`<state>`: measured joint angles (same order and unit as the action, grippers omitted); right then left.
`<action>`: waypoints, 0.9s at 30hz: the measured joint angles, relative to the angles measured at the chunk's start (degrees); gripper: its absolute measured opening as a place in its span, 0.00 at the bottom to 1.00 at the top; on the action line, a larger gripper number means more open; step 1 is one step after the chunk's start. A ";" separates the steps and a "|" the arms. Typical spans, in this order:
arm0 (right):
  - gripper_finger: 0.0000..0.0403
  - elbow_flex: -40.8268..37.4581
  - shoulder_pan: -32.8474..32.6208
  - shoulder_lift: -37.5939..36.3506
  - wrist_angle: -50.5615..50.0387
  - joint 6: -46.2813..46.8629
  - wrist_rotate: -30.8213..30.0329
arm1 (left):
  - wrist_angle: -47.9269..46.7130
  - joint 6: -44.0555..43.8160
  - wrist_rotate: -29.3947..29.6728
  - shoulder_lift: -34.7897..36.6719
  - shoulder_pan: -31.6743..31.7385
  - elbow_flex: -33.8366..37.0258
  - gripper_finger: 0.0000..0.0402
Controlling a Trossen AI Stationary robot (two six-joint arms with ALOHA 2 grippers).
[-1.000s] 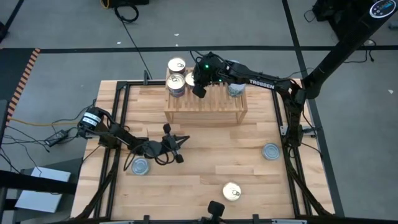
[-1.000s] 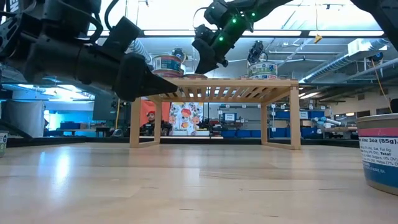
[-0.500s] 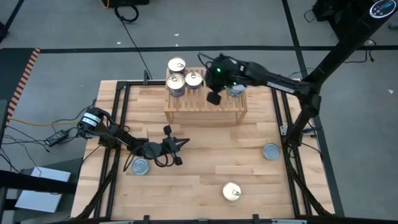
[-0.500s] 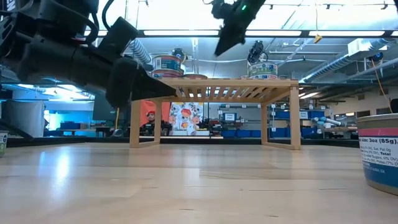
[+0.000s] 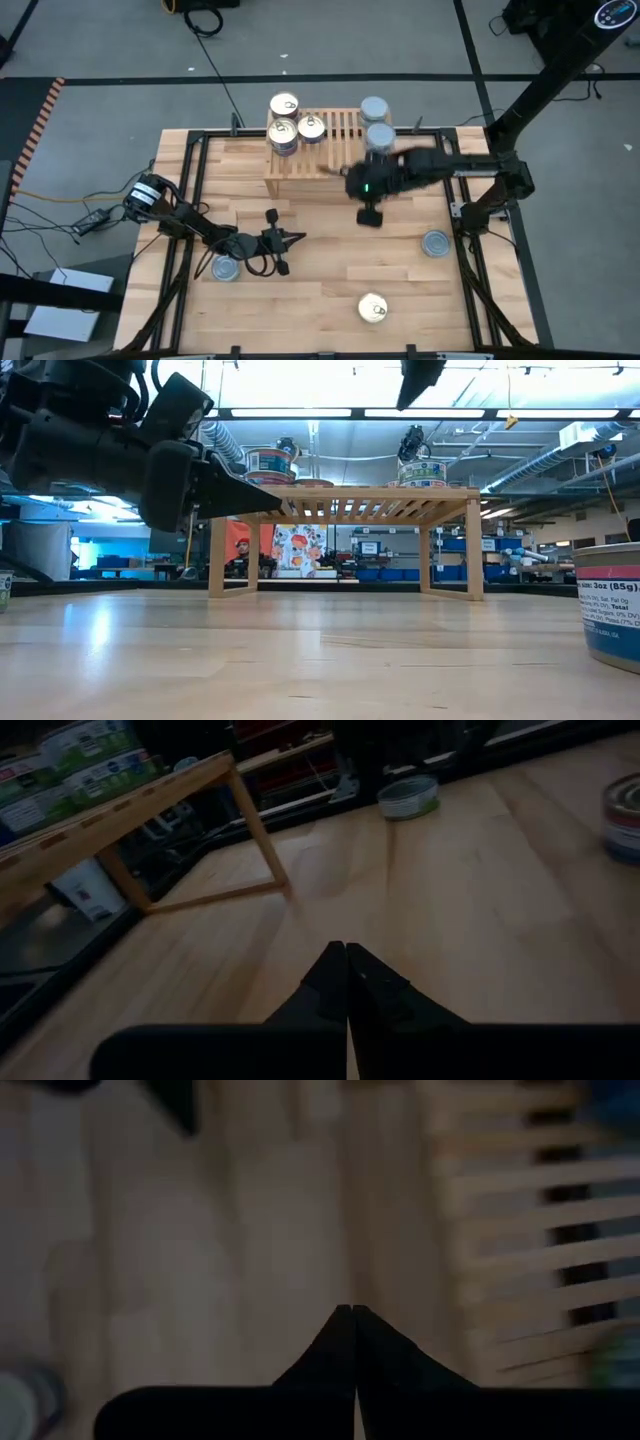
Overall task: Stack canned seafood by type on shelf
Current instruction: Put the green tuna can on the shelf
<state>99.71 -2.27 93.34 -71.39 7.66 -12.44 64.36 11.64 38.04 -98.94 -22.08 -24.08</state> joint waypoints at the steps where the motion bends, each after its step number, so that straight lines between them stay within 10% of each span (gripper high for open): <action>1: 0.01 -1.24 -1.56 -0.03 -0.02 1.43 0.03 | 0.00 0.03 -0.24 0.00 -0.12 0.00 0.00; 27: 0.01 -45.87 -30.04 -10.58 4.05 66.17 9.56 | 0.58 0.11 -5.34 0.00 -0.18 -0.13 0.00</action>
<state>53.83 -32.31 82.76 -67.33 73.82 -2.87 64.93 11.75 32.71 -98.94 -22.26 -24.21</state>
